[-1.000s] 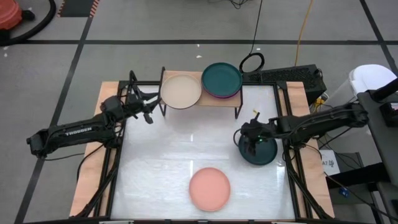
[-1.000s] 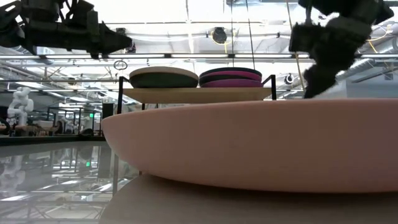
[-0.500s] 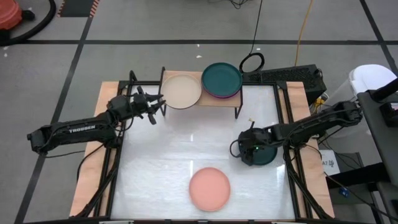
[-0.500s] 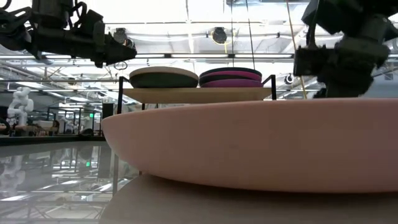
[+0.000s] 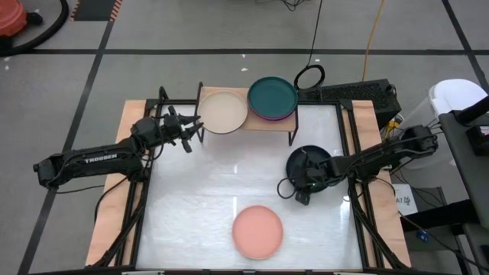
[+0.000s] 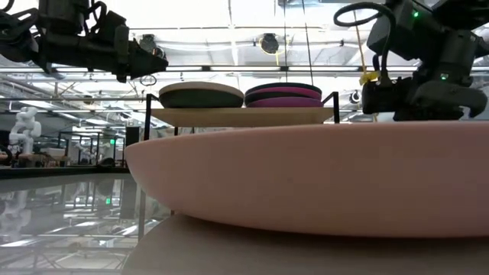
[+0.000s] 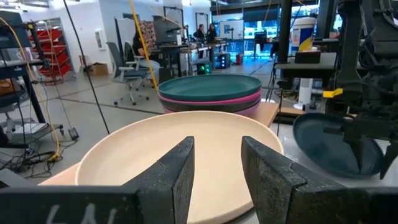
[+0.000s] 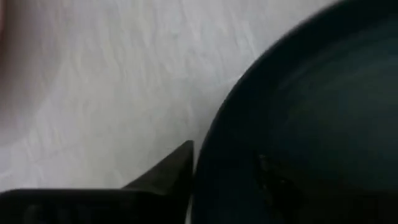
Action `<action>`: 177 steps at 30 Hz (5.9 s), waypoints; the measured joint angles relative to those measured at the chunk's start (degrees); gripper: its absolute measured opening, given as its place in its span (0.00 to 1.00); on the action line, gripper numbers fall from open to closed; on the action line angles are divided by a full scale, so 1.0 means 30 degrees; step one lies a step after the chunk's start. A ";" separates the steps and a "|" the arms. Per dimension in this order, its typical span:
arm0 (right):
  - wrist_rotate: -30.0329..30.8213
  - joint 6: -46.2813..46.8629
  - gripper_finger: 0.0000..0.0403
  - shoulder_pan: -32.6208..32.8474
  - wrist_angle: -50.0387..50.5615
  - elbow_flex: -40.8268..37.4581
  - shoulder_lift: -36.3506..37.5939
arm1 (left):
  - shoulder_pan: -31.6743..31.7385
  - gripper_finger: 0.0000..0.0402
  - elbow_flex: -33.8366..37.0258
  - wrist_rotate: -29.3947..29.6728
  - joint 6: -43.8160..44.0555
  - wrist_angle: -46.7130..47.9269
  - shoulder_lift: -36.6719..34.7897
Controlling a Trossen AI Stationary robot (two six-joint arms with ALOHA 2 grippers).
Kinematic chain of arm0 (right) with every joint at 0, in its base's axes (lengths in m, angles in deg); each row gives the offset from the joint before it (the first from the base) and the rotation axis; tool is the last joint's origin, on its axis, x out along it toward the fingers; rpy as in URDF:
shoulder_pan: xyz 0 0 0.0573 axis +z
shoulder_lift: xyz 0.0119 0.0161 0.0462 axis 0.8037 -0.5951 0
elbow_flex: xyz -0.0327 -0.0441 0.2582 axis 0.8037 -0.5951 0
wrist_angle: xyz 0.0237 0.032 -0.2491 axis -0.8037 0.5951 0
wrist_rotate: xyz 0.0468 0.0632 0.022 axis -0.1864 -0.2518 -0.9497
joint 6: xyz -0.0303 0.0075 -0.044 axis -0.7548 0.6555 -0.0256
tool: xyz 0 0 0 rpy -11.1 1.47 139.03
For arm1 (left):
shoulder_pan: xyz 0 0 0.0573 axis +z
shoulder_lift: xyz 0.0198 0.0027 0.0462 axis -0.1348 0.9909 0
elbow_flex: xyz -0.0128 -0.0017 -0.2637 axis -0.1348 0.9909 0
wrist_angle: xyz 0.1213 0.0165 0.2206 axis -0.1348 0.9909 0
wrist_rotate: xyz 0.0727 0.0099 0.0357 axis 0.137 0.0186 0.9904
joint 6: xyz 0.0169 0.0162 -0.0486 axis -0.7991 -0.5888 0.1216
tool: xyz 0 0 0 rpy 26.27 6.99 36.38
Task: Place and stack plates onto a shelf
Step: Stack the dark green plate on top of the light brown plate on the shelf, then stack the light orange plate on top of the dark green plate on the shelf
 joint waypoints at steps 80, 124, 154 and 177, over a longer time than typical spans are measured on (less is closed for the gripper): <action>-0.1571 -1.4354 0.01 -0.8014 -1.7722 1.3231 -0.9694 | 0.0415 0.34 0.0015 0.1861 -0.0710 -0.0436 -0.3759; 0.2714 -1.4026 0.25 -0.3368 -1.1093 0.8842 0.0208 | -0.5007 0.34 0.0015 -0.4206 -0.4273 -0.2047 -0.2522; 0.3994 -1.4894 0.25 -0.2383 -3.0775 -0.3563 0.4502 | -1.1094 0.34 -1.4017 -0.4297 0.2790 1.2642 1.6665; 0.3995 -1.3378 0.25 0.0093 -2.7585 -0.3555 0.6291 | -1.3041 0.34 -1.7325 -0.2512 0.7192 1.3232 2.3261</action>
